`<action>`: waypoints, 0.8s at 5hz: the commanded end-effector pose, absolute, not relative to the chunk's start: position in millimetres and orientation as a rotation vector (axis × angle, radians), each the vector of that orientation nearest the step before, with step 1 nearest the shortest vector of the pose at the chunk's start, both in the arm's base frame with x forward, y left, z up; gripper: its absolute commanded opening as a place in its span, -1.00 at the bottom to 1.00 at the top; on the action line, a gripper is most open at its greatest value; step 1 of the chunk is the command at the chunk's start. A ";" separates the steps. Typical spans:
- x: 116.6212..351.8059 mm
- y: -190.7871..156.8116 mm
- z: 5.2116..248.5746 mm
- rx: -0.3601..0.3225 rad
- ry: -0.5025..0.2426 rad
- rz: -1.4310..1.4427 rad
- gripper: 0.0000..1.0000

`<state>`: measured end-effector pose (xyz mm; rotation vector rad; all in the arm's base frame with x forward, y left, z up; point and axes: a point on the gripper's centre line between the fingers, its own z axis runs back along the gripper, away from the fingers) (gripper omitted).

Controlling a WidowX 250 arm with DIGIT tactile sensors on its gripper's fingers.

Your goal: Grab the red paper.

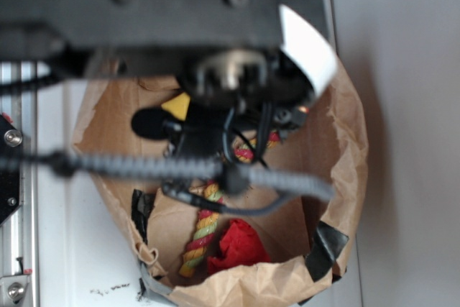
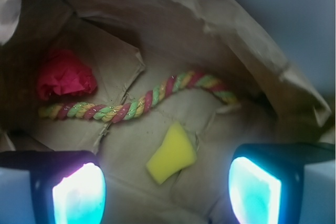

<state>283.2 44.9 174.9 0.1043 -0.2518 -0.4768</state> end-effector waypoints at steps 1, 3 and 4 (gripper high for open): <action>303.4 59.5 145.3 0.093 -0.301 -0.799 1.00; 300.5 21.8 130.5 0.019 -0.300 -0.964 1.00; 300.9 0.5 134.0 0.005 -0.311 -1.021 1.00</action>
